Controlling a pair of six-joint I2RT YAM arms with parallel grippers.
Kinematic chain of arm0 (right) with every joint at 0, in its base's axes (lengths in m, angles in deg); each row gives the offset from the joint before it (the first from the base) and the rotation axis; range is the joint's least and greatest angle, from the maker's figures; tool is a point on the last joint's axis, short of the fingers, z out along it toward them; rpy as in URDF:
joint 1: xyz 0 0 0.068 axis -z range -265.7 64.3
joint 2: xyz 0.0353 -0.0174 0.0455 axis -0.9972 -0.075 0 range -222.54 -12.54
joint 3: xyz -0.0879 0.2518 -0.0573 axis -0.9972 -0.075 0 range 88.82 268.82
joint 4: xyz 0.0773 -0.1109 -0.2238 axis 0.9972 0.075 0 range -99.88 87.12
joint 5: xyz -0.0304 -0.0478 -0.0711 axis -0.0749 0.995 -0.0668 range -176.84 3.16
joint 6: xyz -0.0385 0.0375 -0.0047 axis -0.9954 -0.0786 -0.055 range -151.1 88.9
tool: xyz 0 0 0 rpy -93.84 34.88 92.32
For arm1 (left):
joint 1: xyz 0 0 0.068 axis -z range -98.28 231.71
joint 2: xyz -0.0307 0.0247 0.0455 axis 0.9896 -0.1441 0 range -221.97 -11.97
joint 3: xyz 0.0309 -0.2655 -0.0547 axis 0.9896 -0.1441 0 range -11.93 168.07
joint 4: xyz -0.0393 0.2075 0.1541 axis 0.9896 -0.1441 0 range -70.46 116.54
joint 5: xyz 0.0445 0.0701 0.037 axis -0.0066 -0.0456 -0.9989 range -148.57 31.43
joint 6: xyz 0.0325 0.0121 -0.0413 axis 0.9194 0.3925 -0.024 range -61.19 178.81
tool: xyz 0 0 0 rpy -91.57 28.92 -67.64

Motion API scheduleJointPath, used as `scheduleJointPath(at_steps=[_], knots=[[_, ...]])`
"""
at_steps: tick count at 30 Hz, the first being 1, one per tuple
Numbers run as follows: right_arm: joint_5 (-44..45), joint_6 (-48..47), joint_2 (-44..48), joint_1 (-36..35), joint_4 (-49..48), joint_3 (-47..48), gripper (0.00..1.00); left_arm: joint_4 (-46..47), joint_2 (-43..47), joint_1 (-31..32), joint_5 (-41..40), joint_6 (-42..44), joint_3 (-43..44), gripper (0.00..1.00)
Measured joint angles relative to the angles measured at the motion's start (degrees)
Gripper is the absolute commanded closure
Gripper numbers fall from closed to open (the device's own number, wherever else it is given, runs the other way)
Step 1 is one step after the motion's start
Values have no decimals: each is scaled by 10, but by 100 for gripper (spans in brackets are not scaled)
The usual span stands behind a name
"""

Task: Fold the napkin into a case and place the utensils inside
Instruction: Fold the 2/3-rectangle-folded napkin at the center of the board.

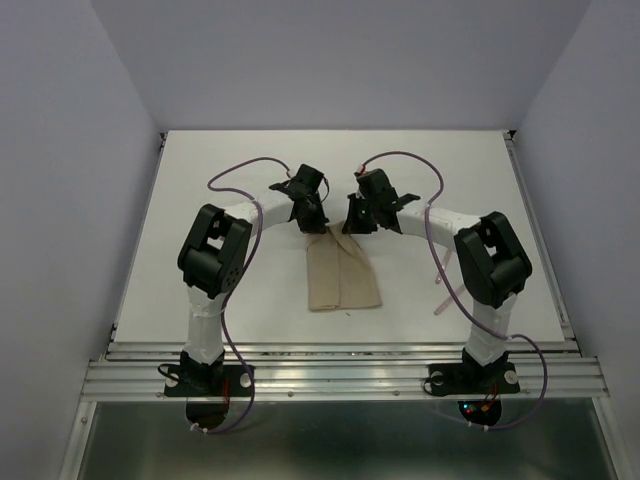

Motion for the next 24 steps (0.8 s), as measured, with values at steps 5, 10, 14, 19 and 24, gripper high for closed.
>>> scheduleJointPath(at_steps=[5, 10, 14, 19, 24], knots=[[19, 13, 0, -25, 4, 5, 99, 5, 0, 0, 1, 0, -3, 100], [35, 25, 0, -38, 5, 7, 99, 9, 1, -1, 3, -2, -6, 100], [59, 36, 1, -38, 7, 7, 99, 12, 1, -2, 7, -4, -8, 100], [108, 49, 14, -38, 13, 7, 99, 17, 2, -4, 10, -5, -11, 100], [152, 66, 30, -38, 16, 7, 99, 20, 3, -4, 11, -6, -14, 100]])
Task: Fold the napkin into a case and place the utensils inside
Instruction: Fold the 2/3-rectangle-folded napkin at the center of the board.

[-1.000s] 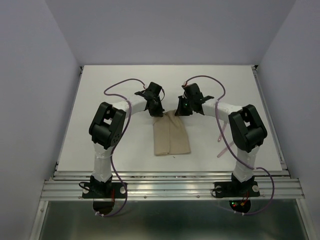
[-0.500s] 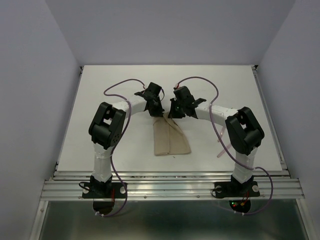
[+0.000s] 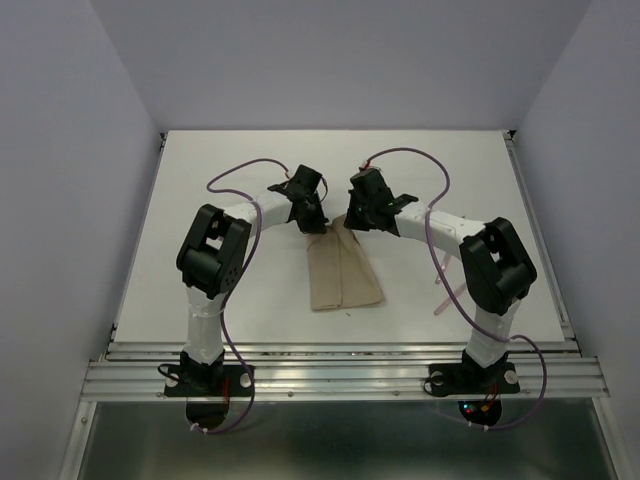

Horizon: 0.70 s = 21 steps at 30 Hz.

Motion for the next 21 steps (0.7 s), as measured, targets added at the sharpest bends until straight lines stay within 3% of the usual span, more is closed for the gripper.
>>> scheduleJointPath(at_steps=[21], knots=[[80, 79, -7, -4, 48, 15, 99, 0, 0, 0, 0, -1, 0, 100]])
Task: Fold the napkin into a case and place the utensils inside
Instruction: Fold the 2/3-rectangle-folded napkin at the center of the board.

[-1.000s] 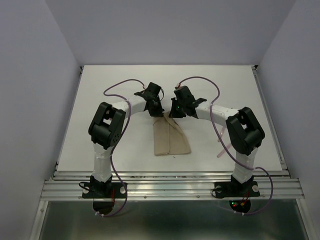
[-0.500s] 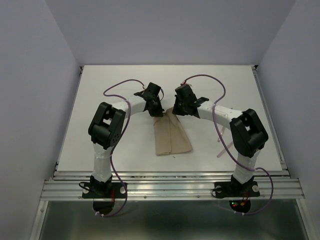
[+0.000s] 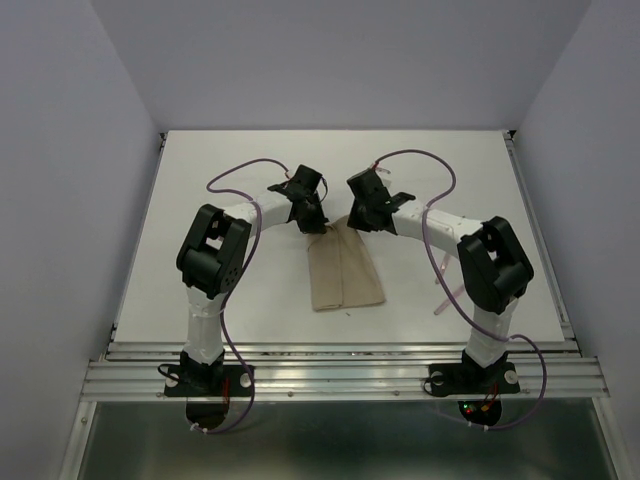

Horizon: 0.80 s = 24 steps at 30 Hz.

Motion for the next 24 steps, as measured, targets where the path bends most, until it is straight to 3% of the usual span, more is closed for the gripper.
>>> scheduleJointPath(at_steps=[24], knots=[[42, 24, -38, -66, 25, 53, 99, 6, 2, -2, 5, -4, -5, 100]])
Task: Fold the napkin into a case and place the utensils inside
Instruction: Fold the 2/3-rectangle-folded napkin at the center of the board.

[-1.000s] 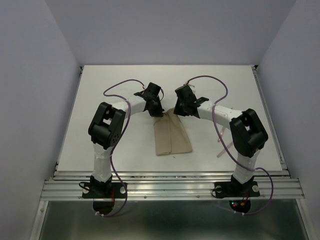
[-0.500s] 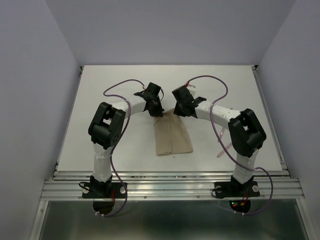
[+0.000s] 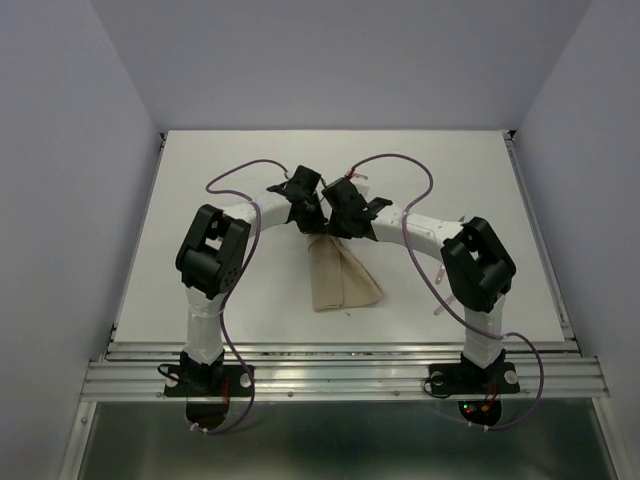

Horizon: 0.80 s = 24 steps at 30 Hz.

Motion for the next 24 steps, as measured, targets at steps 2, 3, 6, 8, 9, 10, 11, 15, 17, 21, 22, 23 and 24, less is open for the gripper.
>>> scheduleJointPath(at_steps=[2, 3, 6, 8, 9, 10, 11, 15, 17, 21, 22, 23, 24], knots=[[-4, 3, -10, -1, 0, 4, 99, 3, 1, 0, 1, 0, -3, 100], [-7, 5, -16, -2, 0, 5, 99, 5, 1, -1, 2, -1, -4, 100], [-14, 12, -31, -2, 0, 9, 99, 11, 3, -2, 4, -4, -9, 100], [-17, 17, -41, -2, 0, 11, 99, 12, 3, -2, 5, -4, -10, 100], [-19, 20, -47, -2, 0, 11, 99, 13, 3, -2, 5, -4, -10, 100], [-19, 23, -50, -2, 0, 11, 99, 14, 4, -2, 5, -4, -11, 100], [-19, 26, -54, -2, 0, 11, 99, 16, 5, -2, 5, -5, -14, 100], [-18, 37, -59, -2, -2, 11, 99, 24, 9, -4, 12, -6, -22, 100], [-18, 42, -60, -2, -3, 11, 99, 26, 17, -7, 21, -7, -31, 100], [-17, 47, -62, -2, -9, 11, 99, 14, 44, -12, 34, -6, -52, 100], [-17, 46, -63, -2, -12, 11, 99, 11, 54, -15, 36, -6, -57, 100], [-17, 45, -63, -2, -14, 11, 99, 6, 66, -18, 39, -6, -61, 100], [-18, 44, -64, -2, -18, 11, 99, 3, 77, -20, 41, -6, -63, 100]])
